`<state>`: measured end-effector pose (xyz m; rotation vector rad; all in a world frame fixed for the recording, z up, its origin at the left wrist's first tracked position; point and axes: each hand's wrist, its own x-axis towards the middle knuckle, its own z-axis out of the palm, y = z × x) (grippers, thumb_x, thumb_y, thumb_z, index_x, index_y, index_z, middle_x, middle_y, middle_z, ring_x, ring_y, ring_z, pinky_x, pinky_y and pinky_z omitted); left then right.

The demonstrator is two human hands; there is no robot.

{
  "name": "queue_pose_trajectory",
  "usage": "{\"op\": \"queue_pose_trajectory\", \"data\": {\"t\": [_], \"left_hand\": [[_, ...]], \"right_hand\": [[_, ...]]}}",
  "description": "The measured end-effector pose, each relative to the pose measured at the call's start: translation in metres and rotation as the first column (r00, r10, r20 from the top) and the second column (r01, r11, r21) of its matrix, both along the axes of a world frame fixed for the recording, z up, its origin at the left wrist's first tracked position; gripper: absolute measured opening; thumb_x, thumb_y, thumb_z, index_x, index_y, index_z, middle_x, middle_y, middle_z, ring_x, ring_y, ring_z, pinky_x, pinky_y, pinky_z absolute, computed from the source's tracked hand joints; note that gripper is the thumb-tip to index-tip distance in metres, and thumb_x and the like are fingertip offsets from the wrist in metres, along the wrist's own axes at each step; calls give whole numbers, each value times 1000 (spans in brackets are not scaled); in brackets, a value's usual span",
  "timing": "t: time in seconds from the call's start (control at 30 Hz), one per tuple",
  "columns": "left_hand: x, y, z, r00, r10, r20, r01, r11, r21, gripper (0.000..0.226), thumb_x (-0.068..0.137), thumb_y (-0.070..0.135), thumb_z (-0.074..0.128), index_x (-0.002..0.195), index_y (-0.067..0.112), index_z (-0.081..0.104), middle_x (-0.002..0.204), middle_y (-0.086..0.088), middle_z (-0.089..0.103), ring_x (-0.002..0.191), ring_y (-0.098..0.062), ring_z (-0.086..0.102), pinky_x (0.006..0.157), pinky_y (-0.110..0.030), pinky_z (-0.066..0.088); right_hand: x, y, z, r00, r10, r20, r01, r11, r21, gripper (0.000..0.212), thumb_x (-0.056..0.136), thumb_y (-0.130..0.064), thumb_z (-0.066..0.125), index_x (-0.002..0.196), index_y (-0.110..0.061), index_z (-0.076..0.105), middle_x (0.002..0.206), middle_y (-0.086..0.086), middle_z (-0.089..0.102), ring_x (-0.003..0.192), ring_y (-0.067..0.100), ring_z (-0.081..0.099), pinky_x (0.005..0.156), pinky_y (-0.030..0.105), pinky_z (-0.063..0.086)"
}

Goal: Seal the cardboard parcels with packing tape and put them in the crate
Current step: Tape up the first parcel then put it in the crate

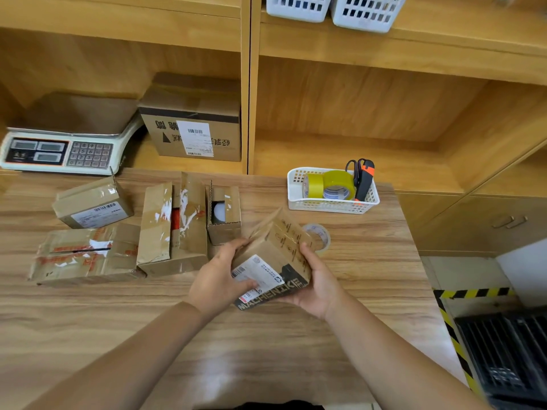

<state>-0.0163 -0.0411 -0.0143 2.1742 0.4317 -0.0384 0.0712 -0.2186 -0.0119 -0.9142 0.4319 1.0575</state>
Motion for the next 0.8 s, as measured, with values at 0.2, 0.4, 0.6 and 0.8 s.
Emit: {"op": "queue_pose_trajectory", "data": {"t": [0.2,0.4,0.6,0.8], "left_hand": [[1,4,-5,988,-125,92,102,969,225,74,75,25,79,139,24,42,142,10,45,128,-10,44,101,-17,31],[-8,-1,-29,950,-216,225,113,910,398,61,73,18,80,129,11,55,136,0,54,127,-14,45,108,-29,35],[-13,-21,-40,928,-302,216,121,796,593,74,51,21,92,116,18,57,118,0,67,110,-23,64,93,-37,49],[-12,-27,-51,870,-480,108,285,670,685,85,47,20,91,124,22,56,127,3,63,116,-20,60,103,-35,40]], "right_hand": [[1,-6,-14,998,-63,-11,62,992,-111,37,87,-34,59,113,-8,61,105,18,70,104,35,64,90,56,49],[-7,-8,-25,988,-137,-73,128,986,-107,29,97,-28,51,110,-5,62,96,17,72,95,31,65,90,45,49],[-3,-11,-41,996,-37,83,70,895,-440,13,99,-25,50,101,-18,61,94,5,69,86,20,65,72,34,52],[-1,-21,-45,983,58,176,52,827,-560,29,98,-37,46,104,-16,65,96,5,71,88,21,65,82,37,50]]}}
